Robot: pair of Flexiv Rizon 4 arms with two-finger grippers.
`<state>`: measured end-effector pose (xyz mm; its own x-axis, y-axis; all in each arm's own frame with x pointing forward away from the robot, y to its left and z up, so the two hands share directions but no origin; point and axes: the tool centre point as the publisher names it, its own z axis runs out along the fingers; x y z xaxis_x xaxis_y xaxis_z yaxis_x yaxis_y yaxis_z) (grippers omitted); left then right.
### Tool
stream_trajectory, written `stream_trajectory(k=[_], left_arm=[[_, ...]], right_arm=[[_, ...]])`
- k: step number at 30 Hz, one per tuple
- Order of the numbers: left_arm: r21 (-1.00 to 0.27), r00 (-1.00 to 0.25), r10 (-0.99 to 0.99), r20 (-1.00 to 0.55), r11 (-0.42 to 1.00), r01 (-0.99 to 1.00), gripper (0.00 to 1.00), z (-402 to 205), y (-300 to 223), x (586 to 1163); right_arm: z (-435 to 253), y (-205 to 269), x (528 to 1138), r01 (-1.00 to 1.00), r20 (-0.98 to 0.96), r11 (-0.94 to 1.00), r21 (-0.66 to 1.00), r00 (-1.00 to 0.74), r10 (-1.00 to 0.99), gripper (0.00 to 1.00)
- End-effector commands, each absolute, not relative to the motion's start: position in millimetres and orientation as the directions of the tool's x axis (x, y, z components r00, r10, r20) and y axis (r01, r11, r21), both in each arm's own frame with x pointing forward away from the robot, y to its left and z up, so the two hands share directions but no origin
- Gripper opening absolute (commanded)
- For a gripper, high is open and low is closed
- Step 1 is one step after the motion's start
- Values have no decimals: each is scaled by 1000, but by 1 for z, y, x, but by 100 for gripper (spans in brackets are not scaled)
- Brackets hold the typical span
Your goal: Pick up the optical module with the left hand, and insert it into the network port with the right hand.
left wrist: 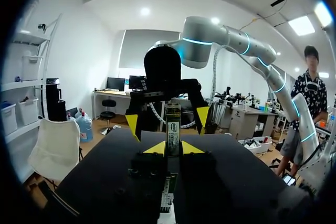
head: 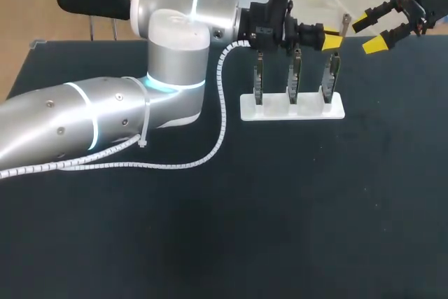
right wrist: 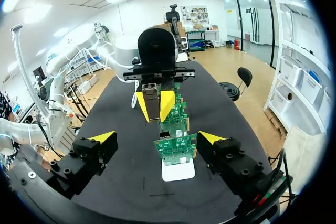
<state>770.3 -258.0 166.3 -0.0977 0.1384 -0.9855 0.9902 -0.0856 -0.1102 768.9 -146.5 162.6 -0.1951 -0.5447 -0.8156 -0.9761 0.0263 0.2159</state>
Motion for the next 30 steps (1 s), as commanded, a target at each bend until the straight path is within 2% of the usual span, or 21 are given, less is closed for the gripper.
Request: stream_trajectory(k=[1, 30], left_arm=[[-112, -99, 144, -985, -89, 990, 0, 167, -259, 773], [-109, -95, 154, -983, -81, 991, 0, 168, -257, 774]], right_arm=[[163, -146, 767, -977, -816, 30, 212, -194, -544, 100], [164, -148, 772, -978, -819, 30, 209, -191, -542, 100]])
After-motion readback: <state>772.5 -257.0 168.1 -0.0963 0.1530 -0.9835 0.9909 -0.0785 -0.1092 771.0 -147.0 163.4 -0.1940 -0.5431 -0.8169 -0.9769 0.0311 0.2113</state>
